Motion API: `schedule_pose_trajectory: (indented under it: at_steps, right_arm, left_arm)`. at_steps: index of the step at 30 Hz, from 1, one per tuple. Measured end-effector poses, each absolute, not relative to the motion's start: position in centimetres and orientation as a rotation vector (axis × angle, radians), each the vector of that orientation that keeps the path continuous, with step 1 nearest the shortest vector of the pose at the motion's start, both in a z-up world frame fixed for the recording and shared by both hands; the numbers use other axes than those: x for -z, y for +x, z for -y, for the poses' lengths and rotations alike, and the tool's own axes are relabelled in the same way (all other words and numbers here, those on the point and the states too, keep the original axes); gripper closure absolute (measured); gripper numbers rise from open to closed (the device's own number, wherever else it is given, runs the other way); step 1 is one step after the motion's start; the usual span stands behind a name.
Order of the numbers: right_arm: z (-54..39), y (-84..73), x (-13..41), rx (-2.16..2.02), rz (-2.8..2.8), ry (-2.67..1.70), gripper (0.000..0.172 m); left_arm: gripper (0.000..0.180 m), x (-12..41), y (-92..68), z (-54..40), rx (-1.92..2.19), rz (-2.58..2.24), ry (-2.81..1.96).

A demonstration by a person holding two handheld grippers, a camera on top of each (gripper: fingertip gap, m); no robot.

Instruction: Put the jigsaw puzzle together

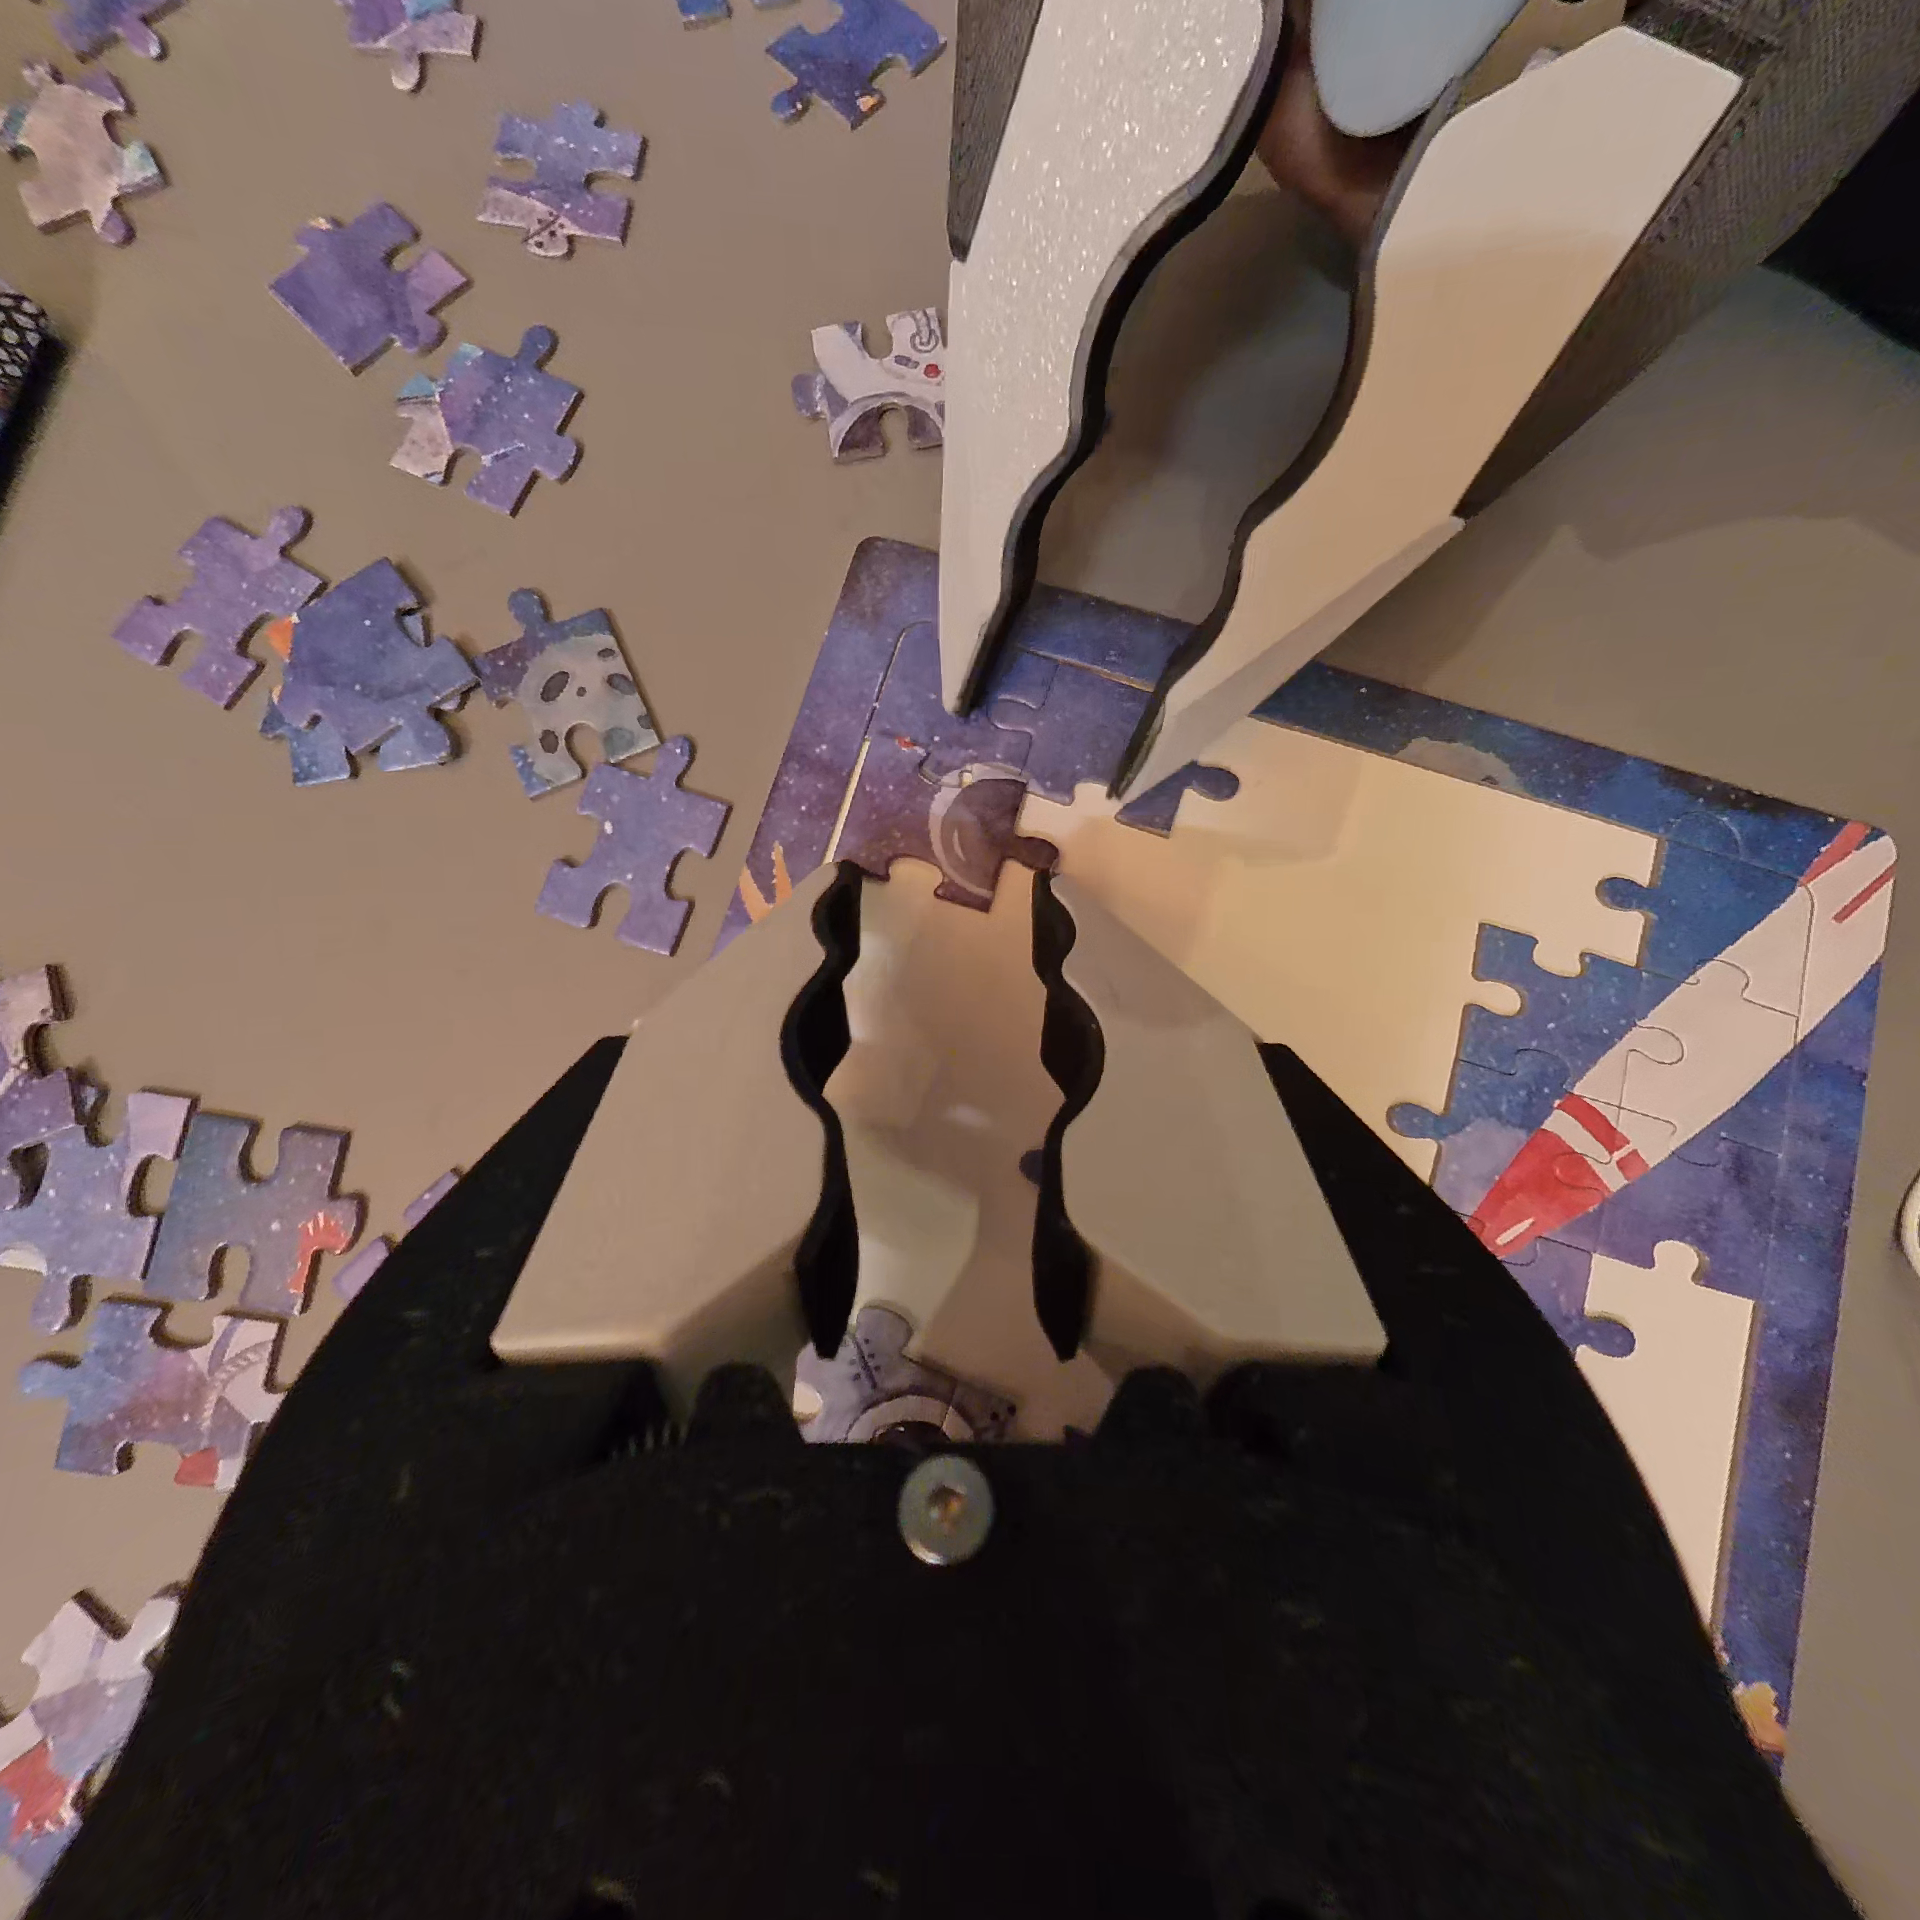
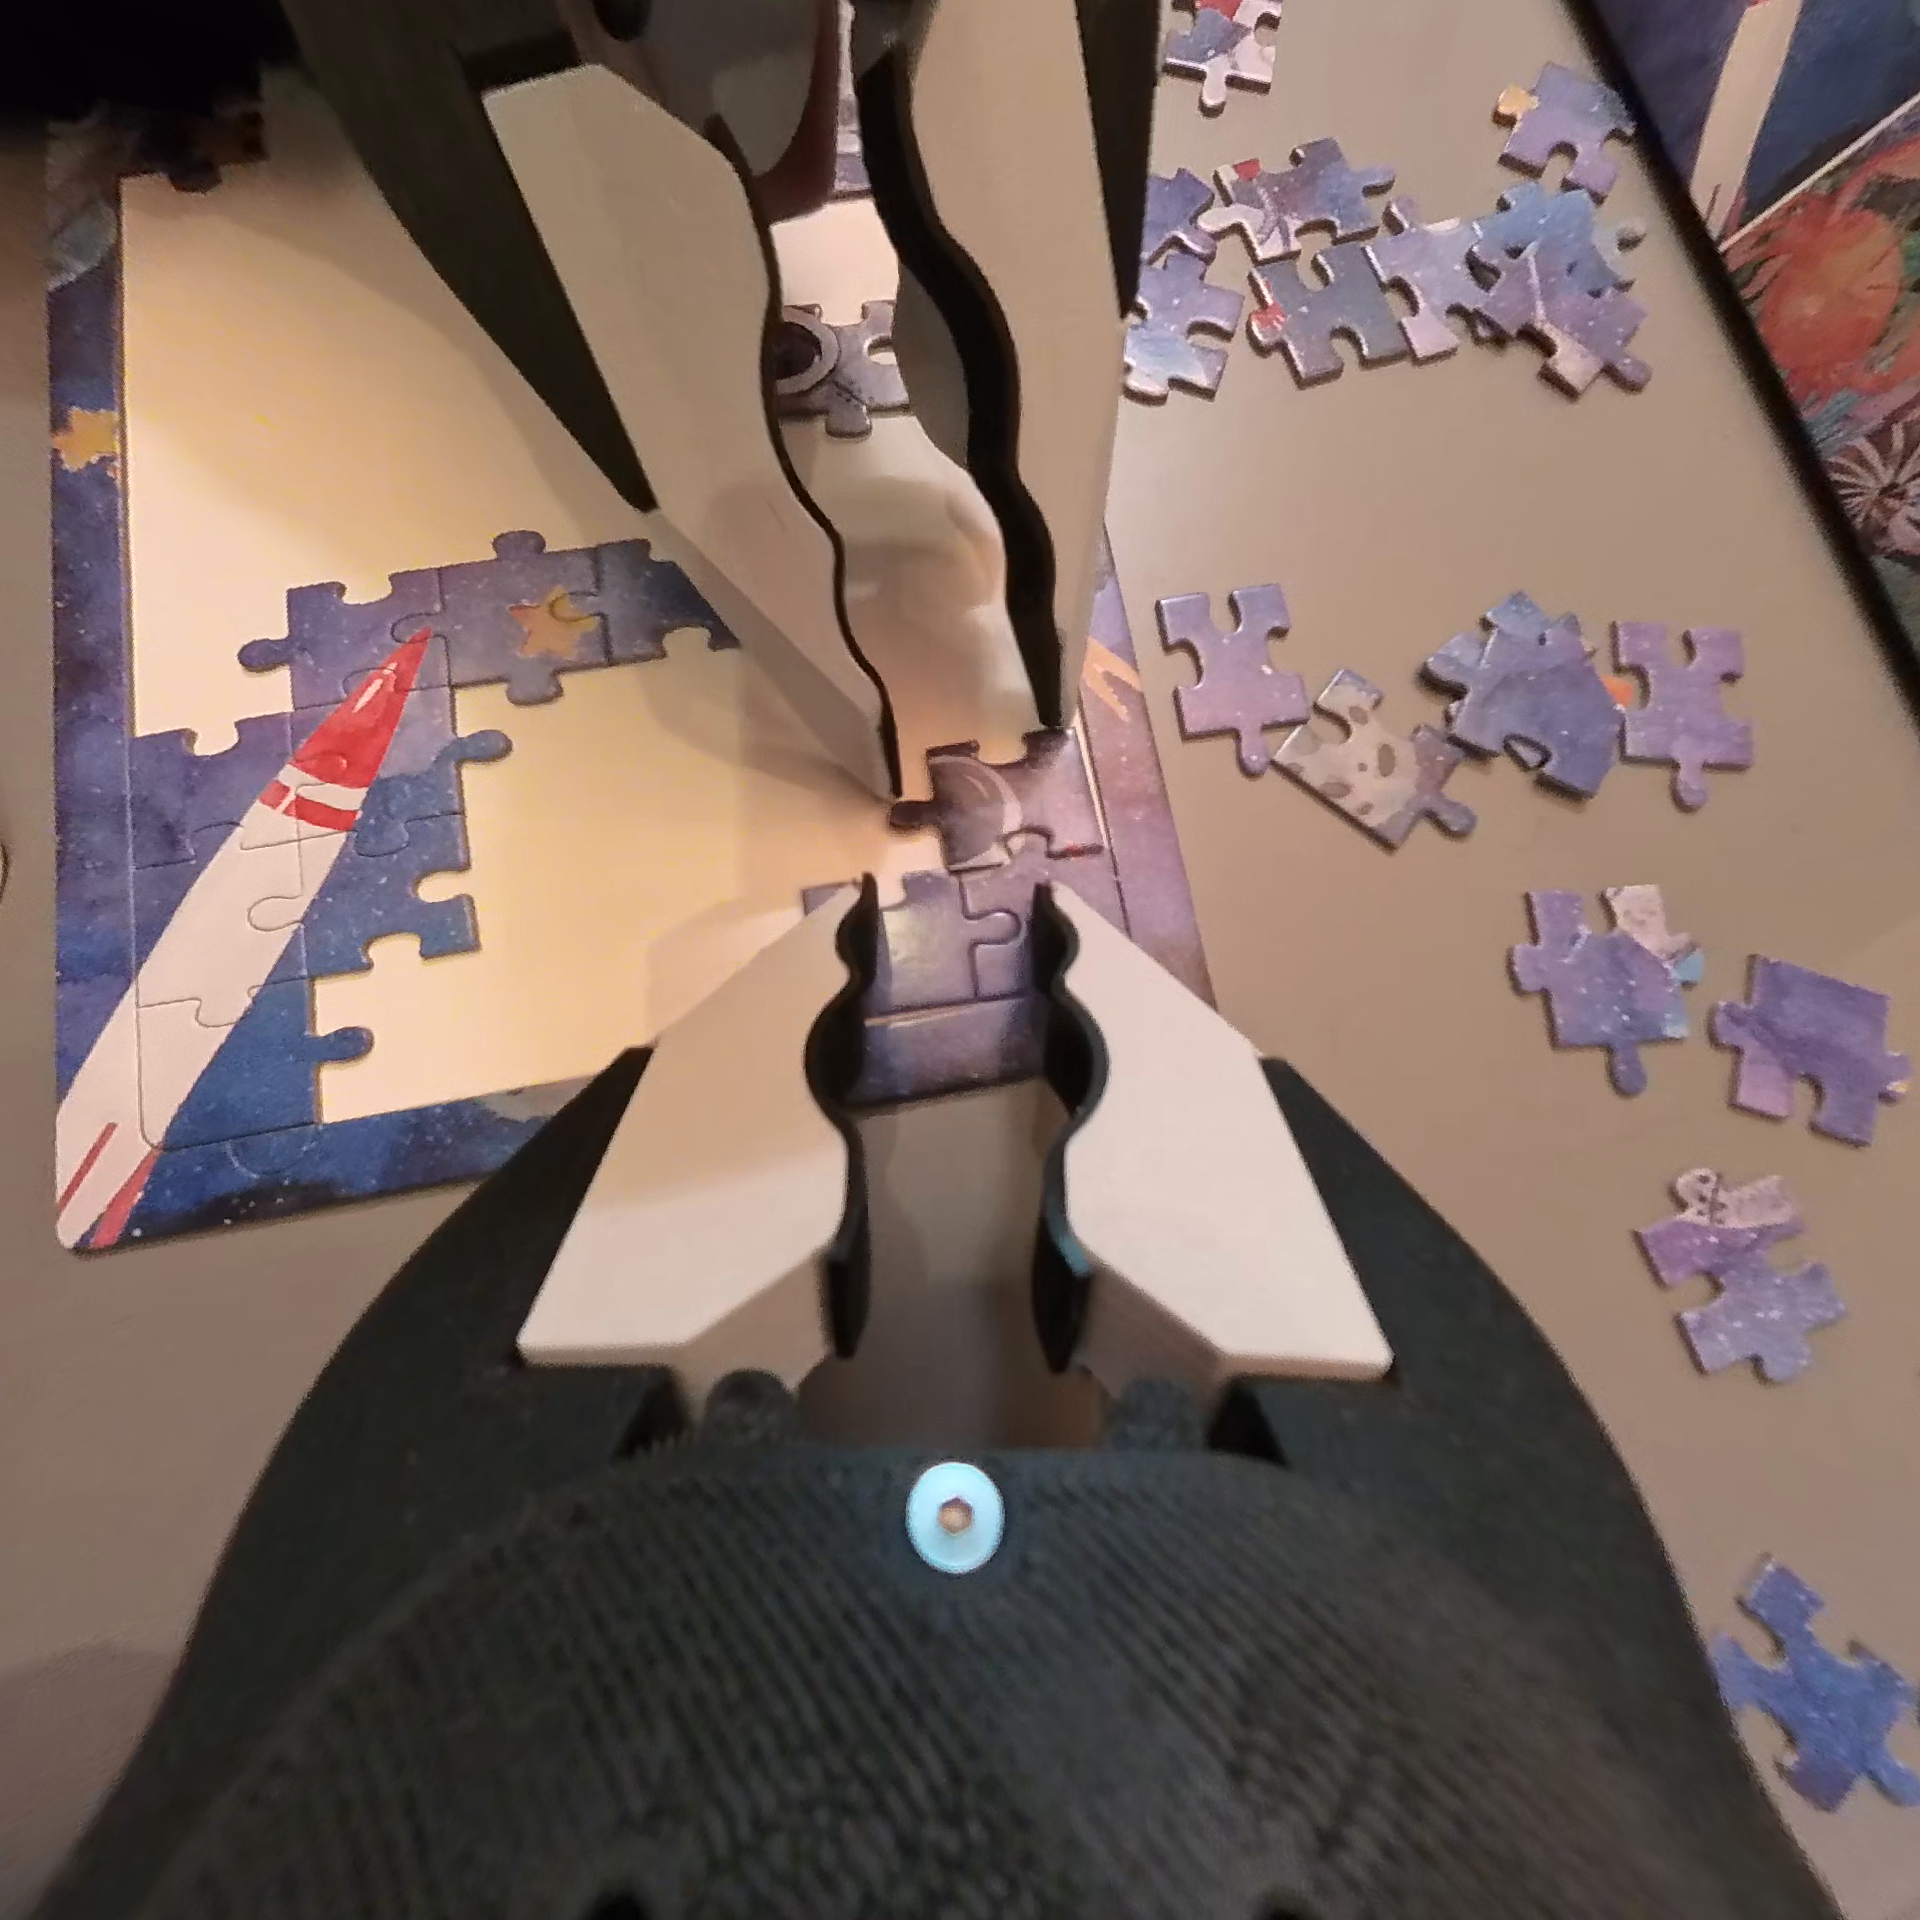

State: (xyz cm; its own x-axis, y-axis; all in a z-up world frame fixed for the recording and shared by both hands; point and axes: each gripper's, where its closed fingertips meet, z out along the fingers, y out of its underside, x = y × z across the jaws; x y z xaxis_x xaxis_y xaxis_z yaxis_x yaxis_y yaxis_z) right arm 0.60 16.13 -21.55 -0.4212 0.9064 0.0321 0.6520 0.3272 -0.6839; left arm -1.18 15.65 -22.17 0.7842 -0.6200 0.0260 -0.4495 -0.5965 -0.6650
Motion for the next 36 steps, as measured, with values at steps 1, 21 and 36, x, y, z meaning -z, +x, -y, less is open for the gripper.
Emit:
schedule_pose_trajectory:
  at_steps: [1, 21, 36]
  right_arm:
    - [-15.9, 0.5, 21.5, -0.85, 2.189, -1.369, 0.144]
    - [-14.8, 0.6, 21.7, -0.888, 2.231, -1.34, 0.145]
    - [-15.1, 0.4, 21.8, -0.874, 2.219, -1.355, 0.144]
  left_arm:
    - [0.148, 22.2, -1.2, -15.7, 0.331, -0.789, -2.311]
    - [0.15, 22.1, -1.9, -16.0, 0.265, -0.77, -2.31]
    - [0.151, 21.9, -1.3, -16.0, 0.245, -0.806, -2.276]
